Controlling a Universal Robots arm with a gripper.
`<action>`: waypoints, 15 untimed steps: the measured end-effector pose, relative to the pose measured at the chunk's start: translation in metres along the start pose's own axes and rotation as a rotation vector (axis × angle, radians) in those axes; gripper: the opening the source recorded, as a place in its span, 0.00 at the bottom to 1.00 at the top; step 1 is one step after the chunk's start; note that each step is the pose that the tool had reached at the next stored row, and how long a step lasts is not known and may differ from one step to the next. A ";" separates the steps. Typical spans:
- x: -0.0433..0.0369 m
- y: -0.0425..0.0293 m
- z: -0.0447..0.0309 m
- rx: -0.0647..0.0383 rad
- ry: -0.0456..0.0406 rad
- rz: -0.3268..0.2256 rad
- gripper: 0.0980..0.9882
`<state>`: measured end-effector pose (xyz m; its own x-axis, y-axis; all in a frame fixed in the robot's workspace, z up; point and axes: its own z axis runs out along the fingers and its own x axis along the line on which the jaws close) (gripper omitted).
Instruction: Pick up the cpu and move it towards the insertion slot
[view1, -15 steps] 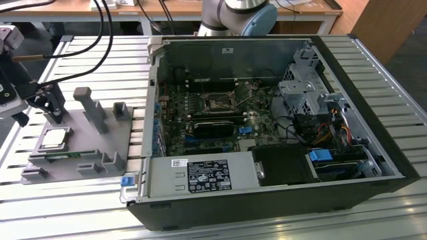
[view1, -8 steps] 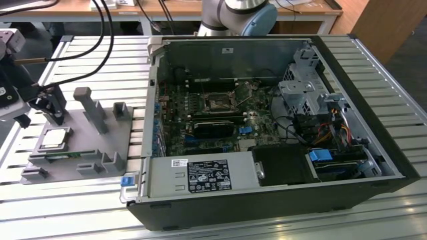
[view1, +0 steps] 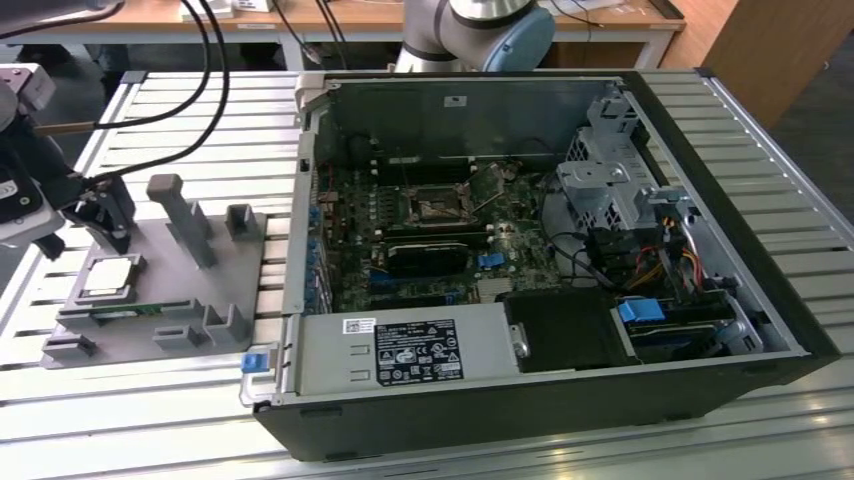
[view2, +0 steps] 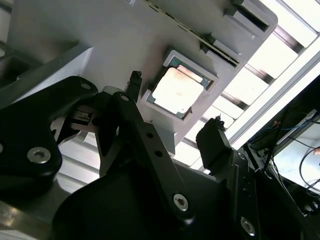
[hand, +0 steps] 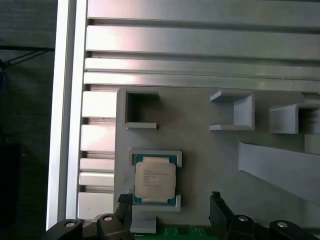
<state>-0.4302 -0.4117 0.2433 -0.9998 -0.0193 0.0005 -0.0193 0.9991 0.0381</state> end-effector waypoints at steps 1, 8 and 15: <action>0.0000 -0.0001 0.0009 0.000 -0.0001 0.000 0.70; 0.0000 -0.0003 0.0065 0.000 -0.0001 0.000 0.70; 0.0000 -0.0007 0.0163 0.000 -0.0001 0.000 0.70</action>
<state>-0.4302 -0.4117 0.2270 -0.9998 -0.0194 0.0004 -0.0193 0.9991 0.0380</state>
